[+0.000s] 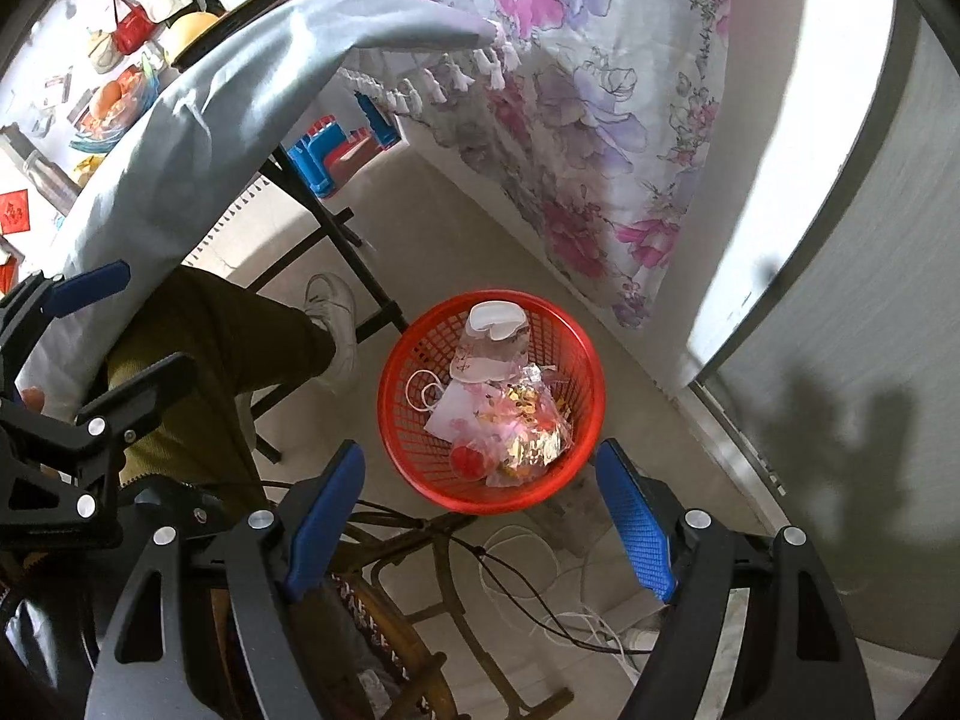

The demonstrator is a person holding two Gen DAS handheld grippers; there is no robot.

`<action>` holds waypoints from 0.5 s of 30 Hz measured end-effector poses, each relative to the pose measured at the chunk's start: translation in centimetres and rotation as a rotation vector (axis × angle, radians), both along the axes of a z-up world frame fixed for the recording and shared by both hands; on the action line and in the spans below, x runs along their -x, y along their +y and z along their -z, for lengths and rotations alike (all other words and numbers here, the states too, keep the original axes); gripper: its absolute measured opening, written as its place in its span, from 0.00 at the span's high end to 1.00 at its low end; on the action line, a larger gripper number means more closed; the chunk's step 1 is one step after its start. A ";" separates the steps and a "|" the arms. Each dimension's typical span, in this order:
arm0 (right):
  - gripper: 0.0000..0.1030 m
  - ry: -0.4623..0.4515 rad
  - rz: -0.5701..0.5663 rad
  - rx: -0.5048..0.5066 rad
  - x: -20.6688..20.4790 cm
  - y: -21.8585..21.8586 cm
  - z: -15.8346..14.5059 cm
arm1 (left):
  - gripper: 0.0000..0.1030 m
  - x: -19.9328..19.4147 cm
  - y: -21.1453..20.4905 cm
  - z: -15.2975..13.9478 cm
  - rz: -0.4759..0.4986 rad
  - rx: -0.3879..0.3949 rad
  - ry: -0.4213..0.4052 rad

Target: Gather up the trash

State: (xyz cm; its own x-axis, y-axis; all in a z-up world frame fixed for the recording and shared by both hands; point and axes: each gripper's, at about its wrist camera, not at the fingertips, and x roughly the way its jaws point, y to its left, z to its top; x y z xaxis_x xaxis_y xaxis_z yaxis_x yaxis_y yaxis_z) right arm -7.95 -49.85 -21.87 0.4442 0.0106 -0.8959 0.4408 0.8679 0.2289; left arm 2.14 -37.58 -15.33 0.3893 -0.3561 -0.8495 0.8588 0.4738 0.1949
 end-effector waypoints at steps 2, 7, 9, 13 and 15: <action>0.24 0.001 -0.005 0.004 -0.1 0.1 0.0 | 0.07 0.0 0.0 0.0 0.000 0.001 0.001; 0.24 0.001 -0.009 0.002 -0.1 0.3 0.0 | 0.07 0.1 0.0 0.0 -0.001 -0.001 0.000; 0.24 0.000 -0.010 0.002 -0.1 0.3 0.0 | 0.07 0.1 0.0 0.0 -0.001 -0.001 0.001; 0.24 0.000 -0.010 0.002 -0.1 0.3 0.0 | 0.07 0.1 0.1 0.1 0.006 -0.002 0.002; 0.24 0.001 -0.009 0.002 -0.1 0.3 0.0 | 0.07 0.2 0.1 0.2 0.010 -0.003 0.003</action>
State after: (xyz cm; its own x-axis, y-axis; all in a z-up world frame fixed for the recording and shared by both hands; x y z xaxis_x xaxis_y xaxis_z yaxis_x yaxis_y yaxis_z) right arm -7.83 -49.51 -21.92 0.4434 0.0128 -0.8962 0.4330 0.8724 0.2267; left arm 1.94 -37.50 -15.49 0.3835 -0.3575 -0.8515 0.8638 0.4650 0.1938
